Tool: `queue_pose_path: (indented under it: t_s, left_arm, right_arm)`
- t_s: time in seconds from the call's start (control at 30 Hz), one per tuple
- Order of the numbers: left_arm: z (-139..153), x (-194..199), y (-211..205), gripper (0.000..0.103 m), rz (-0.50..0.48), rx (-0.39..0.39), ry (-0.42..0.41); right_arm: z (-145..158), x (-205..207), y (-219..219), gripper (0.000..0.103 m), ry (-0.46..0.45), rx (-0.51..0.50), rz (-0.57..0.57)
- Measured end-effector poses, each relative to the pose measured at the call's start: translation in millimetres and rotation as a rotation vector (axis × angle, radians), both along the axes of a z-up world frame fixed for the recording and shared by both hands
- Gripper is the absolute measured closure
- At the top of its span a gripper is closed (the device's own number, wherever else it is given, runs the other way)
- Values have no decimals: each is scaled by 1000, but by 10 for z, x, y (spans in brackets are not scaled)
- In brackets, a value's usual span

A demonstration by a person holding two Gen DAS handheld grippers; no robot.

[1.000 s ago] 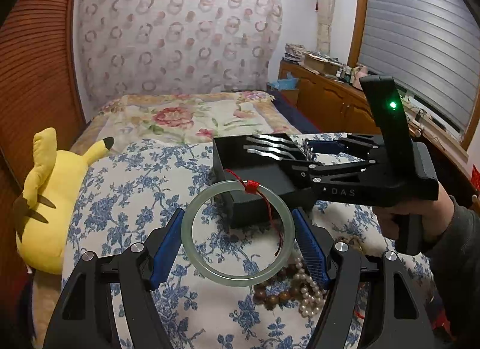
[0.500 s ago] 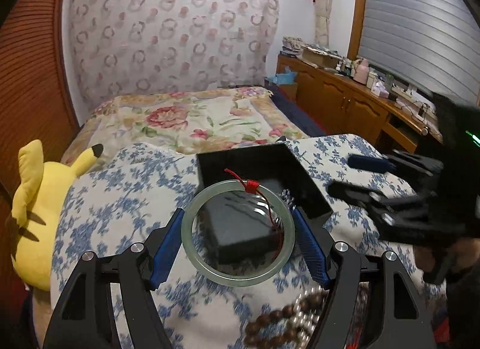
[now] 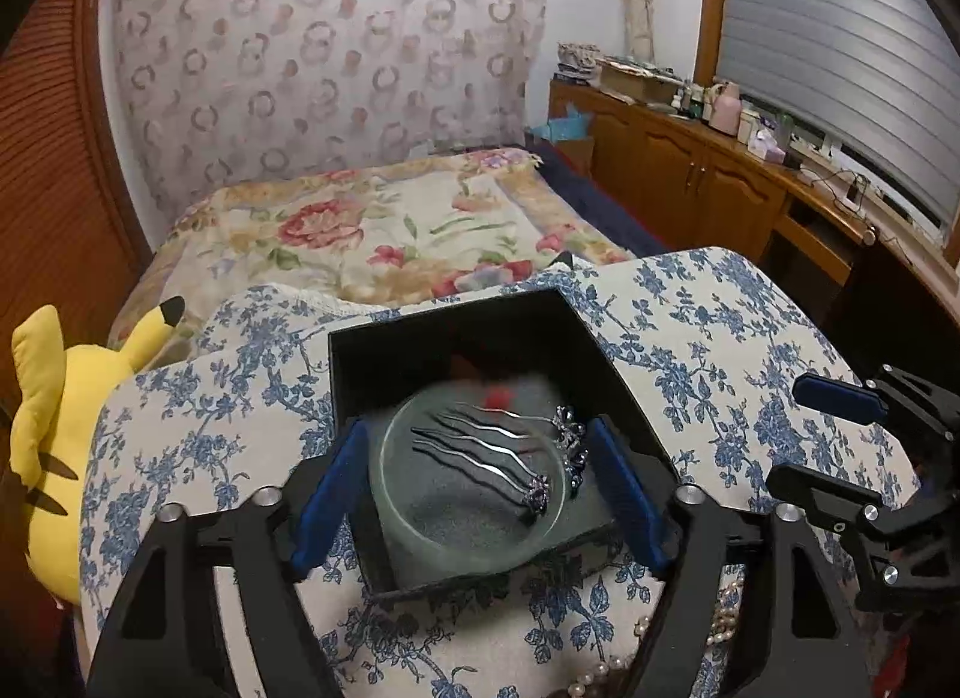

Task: Organize jewelry
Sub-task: 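Place the hairpin in the black box with the right tool while the left tool drops the bangle in, then move the right tool to the pearl strands and grasp them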

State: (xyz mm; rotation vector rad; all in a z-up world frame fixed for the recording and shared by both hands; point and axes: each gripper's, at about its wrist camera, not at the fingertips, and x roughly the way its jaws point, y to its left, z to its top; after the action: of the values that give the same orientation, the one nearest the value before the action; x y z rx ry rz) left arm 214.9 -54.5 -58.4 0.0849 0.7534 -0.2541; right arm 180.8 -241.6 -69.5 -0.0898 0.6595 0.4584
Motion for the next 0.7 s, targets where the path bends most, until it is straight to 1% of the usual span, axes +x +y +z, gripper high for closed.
queue_pose_path:
  t_s: [0.13,0.3,0.37,0.43,0.6,0.7]
  left_arm:
    - [52,-70,48,25,0,-5,-10]
    - [104,-341,174,24,-9,-37,-27]
    - [93,-459,215,20,-9,-36,-34]
    - [61,-593,257,18,-9,-39,-39]
    - [-59,-872,390,14,-7,-53,-32]
    - [-127,-973,408,13,-12,-55,-21]
  right_arm:
    - [-2,-92,-2,38,-3,-5,-2]
    - [-39,-333,0,38,15,30,38]
    - [-81,-415,17,39,30,41,56]
    - [-106,-470,65,43,39,41,71]
    - [-170,-602,163,49,54,38,100]
    - [-216,-640,187,56,68,28,106]
